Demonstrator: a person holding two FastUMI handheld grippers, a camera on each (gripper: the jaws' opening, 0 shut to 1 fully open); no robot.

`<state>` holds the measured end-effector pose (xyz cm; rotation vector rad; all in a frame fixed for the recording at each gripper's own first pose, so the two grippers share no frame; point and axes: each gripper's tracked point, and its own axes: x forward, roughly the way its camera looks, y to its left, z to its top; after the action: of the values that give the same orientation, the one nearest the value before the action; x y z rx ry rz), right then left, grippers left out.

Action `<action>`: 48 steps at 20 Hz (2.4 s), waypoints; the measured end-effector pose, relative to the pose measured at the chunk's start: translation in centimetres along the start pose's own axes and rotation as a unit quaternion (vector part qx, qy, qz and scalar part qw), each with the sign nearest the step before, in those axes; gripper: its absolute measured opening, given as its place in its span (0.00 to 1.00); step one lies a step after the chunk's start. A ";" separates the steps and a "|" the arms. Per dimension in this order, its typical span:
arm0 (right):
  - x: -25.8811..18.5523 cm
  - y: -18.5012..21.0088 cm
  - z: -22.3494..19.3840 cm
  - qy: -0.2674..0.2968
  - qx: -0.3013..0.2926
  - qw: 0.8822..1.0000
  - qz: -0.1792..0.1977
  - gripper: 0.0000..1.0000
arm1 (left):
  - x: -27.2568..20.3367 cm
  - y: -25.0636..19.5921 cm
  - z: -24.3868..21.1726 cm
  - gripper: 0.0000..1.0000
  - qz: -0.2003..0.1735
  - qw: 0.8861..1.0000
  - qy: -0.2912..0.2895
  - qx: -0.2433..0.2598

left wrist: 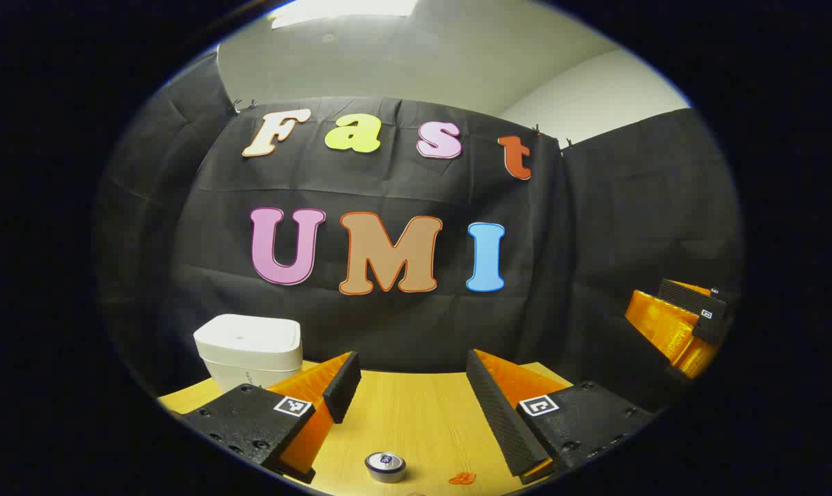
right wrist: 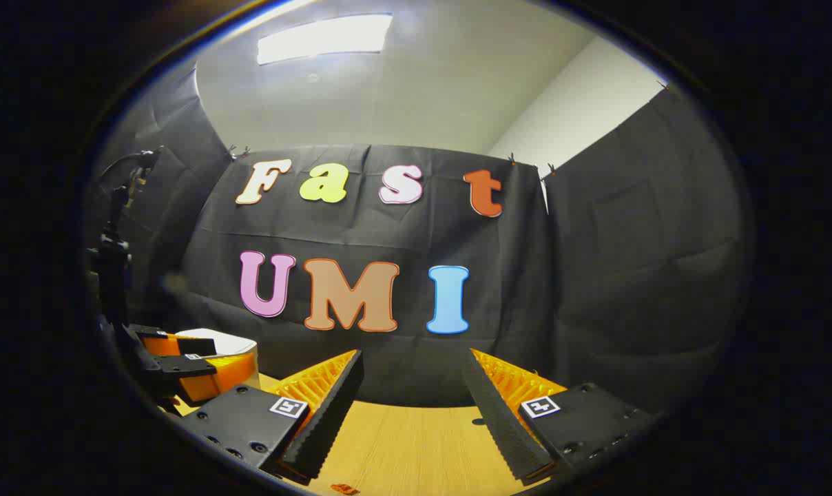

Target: Press the lid of the desktop garbage bin to open it, pick up the crumpled paper on the desktop and throw it into the bin, then pick up the pop can on the desktop and drop it into the bin, and finally close the garbage bin lid.

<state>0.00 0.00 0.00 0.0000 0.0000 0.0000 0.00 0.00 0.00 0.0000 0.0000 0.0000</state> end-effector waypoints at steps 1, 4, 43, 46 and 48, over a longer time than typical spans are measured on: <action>-0.1 0.4 0.0 0.000 -0.001 1.000 0.006 0.99 | 0.0 0.0 0.2 0.93 -0.003 1.000 -0.003 -0.004; 0.0 0.5 0.2 0.000 -0.015 1.000 0.008 0.96 | -0.2 0.3 0.7 0.93 -0.004 1.000 -0.011 -0.001; 0.9 0.2 -2.3 0.048 0.047 0.998 0.007 1.00 | -1.7 4.9 2.3 0.92 0.061 0.997 -0.034 0.025; 0.9 0.4 -2.3 0.048 0.045 0.998 0.009 1.00 | -1.6 5.2 2.3 0.92 0.063 0.997 -0.034 0.026; 0.8 0.5 -2.2 0.047 0.042 0.998 0.010 1.00 | -1.8 5.3 2.4 0.92 0.066 0.997 -0.037 0.026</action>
<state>0.84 0.51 -2.22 0.0835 0.0933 0.0209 -1.77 5.30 2.40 0.0518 -0.0733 0.1316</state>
